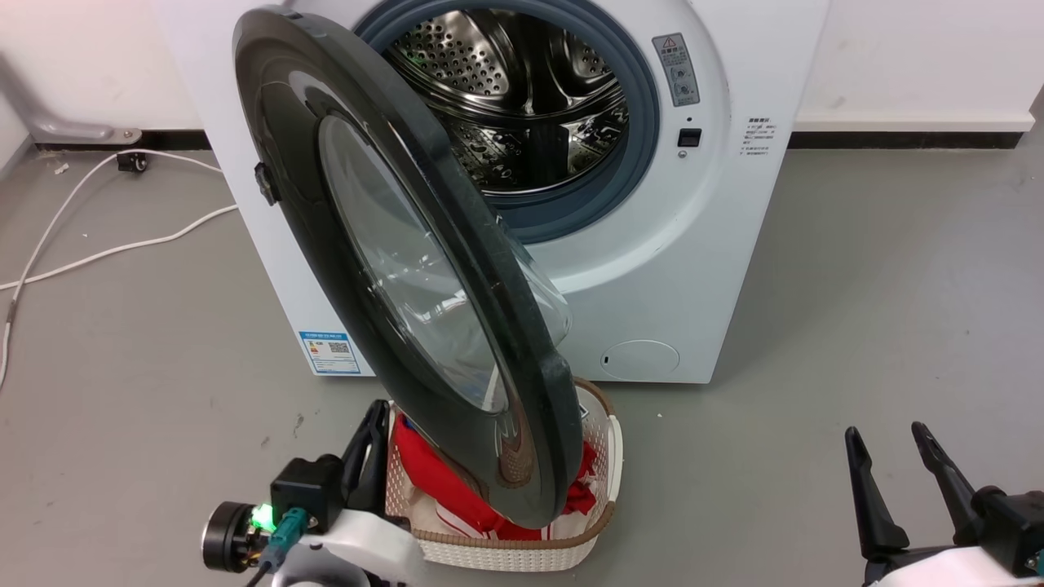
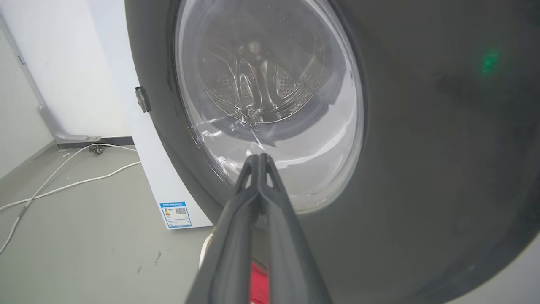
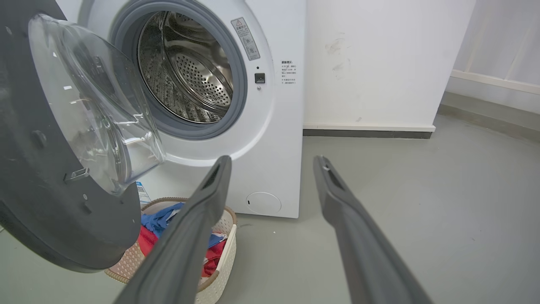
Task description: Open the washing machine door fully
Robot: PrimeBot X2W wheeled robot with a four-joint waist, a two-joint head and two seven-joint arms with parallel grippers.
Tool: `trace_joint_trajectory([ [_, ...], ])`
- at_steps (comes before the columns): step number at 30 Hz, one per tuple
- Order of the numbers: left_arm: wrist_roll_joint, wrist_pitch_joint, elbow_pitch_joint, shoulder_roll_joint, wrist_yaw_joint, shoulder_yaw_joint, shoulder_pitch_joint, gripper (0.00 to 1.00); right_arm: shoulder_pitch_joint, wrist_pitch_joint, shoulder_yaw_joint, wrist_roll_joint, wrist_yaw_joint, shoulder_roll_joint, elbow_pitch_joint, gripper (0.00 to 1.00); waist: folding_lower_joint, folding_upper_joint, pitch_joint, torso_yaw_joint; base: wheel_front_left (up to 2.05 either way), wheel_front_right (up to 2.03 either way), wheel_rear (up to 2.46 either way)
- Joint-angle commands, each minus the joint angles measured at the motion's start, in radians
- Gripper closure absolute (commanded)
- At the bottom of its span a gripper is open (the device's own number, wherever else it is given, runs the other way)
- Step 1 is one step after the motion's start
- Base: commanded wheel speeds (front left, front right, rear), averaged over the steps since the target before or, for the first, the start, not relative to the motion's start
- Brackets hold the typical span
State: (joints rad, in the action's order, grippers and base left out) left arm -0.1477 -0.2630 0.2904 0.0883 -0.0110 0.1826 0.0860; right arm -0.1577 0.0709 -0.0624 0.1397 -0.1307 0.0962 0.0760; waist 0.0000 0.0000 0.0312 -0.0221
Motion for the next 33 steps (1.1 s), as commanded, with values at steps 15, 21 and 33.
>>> trace_joint_trajectory([
  [15, 0.017, 0.012, -0.414, 0.009, 0.071, -0.03, 0.098, 1.0, 0.025, 0.001, 0.004, -0.009, 0.0, -0.01, 0.011, 0.0, 0.0, 0.0, -0.001, -0.017, 0.0, 0.0, 0.0],
  [21, 0.038, 0.058, -0.589, 0.003, 0.055, 0.032, 0.16, 1.0, 0.033, 0.008, 0.012, -0.01, 0.0, -0.018, -0.001, 0.0, 0.0, 0.0, 0.0, -0.012, 0.0, 0.0, 0.0],
  [33, -0.067, 0.183, -0.608, -0.036, 0.037, 0.34, 0.244, 1.0, 0.042, 0.005, 0.02, -0.004, 0.0, -0.02, -0.026, 0.0, 0.0, 0.0, -0.006, 0.002, 0.0, 0.0, 0.0],
])
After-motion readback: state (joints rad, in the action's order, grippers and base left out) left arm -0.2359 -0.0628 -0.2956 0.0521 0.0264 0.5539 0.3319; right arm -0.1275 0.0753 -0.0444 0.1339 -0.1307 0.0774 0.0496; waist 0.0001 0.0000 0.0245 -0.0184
